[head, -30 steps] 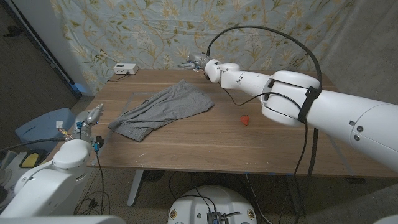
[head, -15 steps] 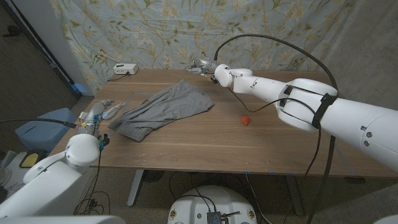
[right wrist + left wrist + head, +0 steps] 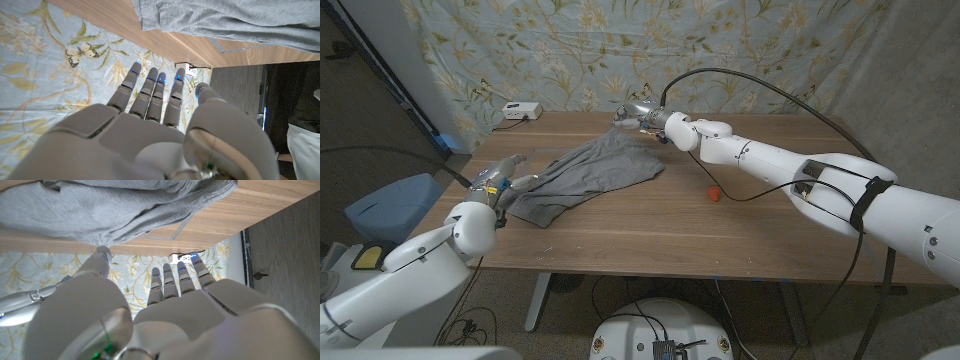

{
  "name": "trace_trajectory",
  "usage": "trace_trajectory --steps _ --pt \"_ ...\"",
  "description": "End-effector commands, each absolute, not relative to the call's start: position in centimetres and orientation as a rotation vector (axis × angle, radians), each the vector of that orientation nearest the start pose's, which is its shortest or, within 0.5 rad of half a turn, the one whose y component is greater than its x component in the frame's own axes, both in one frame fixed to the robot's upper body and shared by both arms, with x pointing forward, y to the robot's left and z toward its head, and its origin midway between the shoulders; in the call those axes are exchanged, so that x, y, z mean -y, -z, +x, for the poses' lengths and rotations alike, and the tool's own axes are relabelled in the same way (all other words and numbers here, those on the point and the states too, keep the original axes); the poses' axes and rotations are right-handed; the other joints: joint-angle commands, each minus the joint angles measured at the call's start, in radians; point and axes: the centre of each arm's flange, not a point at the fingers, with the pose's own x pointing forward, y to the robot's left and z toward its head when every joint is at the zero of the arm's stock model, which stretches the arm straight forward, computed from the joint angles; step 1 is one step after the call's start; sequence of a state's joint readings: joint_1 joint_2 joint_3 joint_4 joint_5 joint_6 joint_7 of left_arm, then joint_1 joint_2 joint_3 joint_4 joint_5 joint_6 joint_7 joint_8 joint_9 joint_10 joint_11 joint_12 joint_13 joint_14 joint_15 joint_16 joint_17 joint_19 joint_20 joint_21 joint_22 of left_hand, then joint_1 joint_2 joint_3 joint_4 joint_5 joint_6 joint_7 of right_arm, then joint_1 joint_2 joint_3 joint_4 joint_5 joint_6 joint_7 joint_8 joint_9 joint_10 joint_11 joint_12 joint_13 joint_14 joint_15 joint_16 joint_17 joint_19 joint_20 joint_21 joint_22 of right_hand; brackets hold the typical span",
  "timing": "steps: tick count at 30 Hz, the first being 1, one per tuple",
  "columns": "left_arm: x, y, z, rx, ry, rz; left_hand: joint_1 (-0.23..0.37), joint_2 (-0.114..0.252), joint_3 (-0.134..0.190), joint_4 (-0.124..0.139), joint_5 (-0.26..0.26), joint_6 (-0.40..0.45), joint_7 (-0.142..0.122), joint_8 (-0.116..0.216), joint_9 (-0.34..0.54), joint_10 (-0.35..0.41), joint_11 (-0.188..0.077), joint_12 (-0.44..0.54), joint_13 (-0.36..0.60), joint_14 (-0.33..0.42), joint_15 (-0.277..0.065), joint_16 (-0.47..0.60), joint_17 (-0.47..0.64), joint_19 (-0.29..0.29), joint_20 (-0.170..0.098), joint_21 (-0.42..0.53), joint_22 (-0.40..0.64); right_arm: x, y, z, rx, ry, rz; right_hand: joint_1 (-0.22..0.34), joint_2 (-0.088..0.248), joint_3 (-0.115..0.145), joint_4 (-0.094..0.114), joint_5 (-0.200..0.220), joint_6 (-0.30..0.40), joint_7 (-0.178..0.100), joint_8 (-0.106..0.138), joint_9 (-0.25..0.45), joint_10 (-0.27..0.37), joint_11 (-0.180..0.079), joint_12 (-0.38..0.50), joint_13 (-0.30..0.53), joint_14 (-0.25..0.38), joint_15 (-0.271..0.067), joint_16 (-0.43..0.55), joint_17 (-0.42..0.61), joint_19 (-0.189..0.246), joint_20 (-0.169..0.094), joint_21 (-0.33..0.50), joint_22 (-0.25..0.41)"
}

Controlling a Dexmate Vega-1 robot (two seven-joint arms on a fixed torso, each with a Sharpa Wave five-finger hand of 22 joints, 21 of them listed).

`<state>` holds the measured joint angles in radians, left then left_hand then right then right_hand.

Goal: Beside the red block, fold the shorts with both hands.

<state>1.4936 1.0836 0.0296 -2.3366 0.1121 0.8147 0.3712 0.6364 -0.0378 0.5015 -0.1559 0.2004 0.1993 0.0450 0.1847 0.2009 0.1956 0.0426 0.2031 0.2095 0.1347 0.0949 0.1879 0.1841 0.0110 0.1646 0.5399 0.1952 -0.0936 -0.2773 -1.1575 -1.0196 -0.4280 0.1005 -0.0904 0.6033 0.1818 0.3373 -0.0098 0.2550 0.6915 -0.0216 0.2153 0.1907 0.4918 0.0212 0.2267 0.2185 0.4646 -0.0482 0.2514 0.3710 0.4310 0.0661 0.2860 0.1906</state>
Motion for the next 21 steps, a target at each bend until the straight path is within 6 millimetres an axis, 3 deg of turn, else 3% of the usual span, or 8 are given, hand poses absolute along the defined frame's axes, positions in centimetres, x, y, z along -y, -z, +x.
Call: trace_trajectory --steps 1,13,18,21 --pt "-34.2 2.0 45.6 0.114 -0.433 1.404 0.029 -0.006 -0.003 -0.011 0.012 -0.009 0.007 0.003 -0.001 -0.022 0.009 -0.004 0.002 -0.019 0.006 -0.003 0.001 0.004 0.012 -0.004 -0.001 -0.7 -9.7 64.7 0.963 -0.324 -1.504 0.008 0.001 0.011 0.001 -0.003 0.009 0.001 0.007 0.001 0.009 0.000 0.003 0.000 0.012 -0.034 -0.003 -0.001 0.010 0.003 0.003 0.002" --pt "-33.2 2.4 46.0 -0.029 -0.445 1.535 0.060 -0.023 -0.023 -0.007 0.025 -0.053 0.007 -0.005 -0.006 -0.060 0.005 -0.008 0.002 -0.053 0.019 -0.006 0.002 0.006 0.026 -0.010 0.000 -1.4 -7.7 64.7 0.925 -0.379 -1.563 0.005 0.000 0.023 0.003 -0.010 -0.009 -0.003 -0.002 0.001 -0.001 -0.001 -0.003 -0.001 0.005 -0.035 -0.008 -0.001 0.011 0.001 0.002 0.002" --pt "-33.0 2.5 46.3 -0.070 -0.443 1.561 0.062 -0.032 -0.036 -0.001 0.029 -0.073 0.006 -0.007 -0.007 -0.075 0.010 -0.008 0.002 -0.061 0.028 -0.004 0.002 0.009 0.035 -0.012 0.000 -1.7 -6.9 65.3 0.861 -0.408 -1.594 -0.020 -0.009 0.031 0.020 -0.028 -0.085 -0.027 -0.030 0.001 -0.052 -0.005 -0.025 -0.001 -0.032 -0.035 -0.023 0.002 -0.008 0.006 -0.008 0.001" --pt "-32.6 2.5 46.6 -0.086 -0.422 1.590 0.060 -0.041 -0.046 0.003 0.032 -0.089 0.004 -0.009 -0.008 -0.088 0.008 -0.010 0.002 -0.071 0.030 -0.005 0.003 0.008 0.036 -0.015 0.000 -1.7 -6.5 65.7 0.810 -0.430 -1.595 -0.052 -0.018 0.022 0.038 -0.040 -0.143 -0.037 -0.040 0.001 -0.093 -0.003 -0.036 -0.001 -0.052 -0.031 -0.028 0.005 -0.021 0.010 -0.016 0.001"
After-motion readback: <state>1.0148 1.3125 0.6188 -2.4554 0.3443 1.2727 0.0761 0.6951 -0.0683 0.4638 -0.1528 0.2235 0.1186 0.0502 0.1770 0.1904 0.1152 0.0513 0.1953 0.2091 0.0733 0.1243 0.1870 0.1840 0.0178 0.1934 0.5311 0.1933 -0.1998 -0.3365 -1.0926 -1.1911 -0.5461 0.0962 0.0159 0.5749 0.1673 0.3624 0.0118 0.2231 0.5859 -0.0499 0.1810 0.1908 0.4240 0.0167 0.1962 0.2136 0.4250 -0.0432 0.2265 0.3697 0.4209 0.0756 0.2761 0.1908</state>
